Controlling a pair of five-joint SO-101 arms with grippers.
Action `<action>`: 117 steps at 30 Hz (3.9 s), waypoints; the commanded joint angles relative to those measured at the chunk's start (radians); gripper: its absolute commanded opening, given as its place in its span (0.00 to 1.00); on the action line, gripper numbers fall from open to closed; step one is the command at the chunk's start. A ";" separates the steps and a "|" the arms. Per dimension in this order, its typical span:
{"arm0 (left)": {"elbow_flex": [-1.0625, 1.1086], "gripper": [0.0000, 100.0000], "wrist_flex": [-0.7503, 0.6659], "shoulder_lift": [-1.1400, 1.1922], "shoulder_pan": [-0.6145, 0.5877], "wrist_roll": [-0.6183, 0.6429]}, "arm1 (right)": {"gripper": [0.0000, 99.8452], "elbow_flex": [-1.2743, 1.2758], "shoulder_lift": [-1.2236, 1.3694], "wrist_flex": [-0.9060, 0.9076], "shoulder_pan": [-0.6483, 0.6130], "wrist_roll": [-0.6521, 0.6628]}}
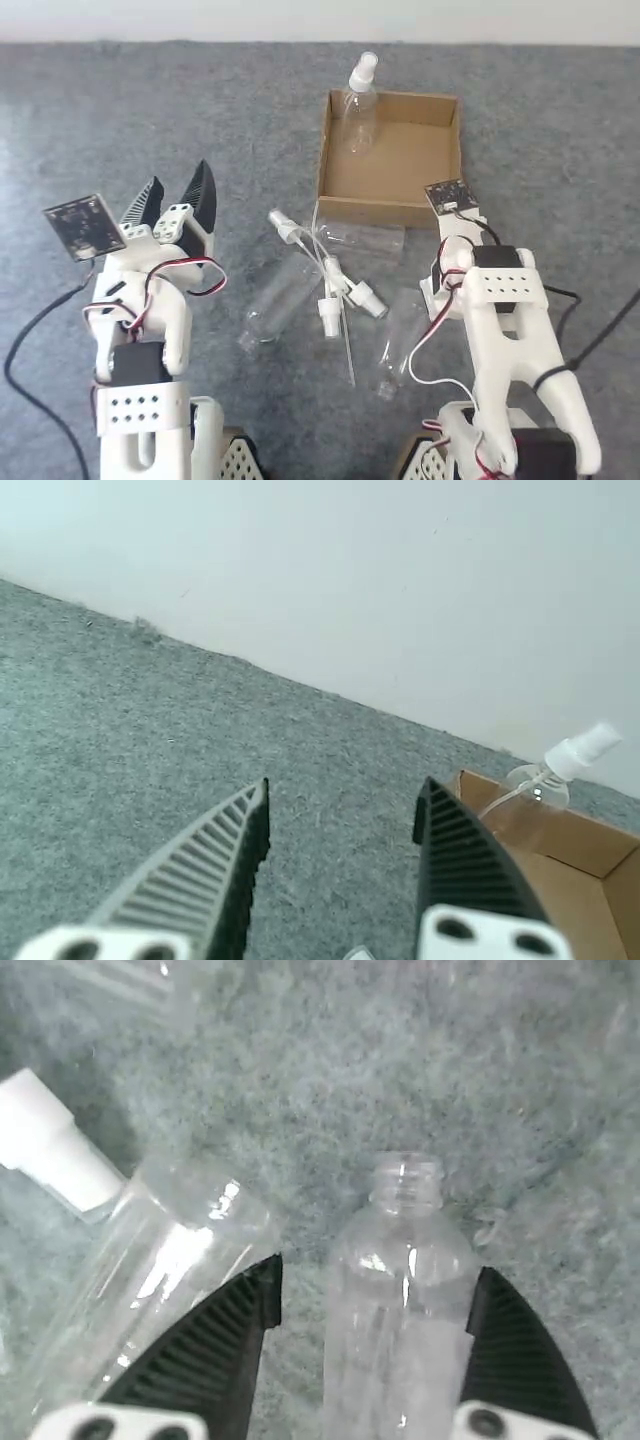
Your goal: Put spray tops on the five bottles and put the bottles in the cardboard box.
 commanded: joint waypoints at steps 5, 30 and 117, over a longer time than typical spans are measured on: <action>-0.013 0.22 -0.029 0.011 0.002 -0.011 | 0.24 -0.011 0.001 -0.021 0.019 -0.008; -0.013 0.22 -0.029 0.011 0.002 -0.011 | 0.11 -0.018 0.177 -0.099 0.093 0.055; -0.113 0.22 0.109 0.009 0.089 -0.123 | 0.10 0.568 -0.915 -0.733 0.016 -0.302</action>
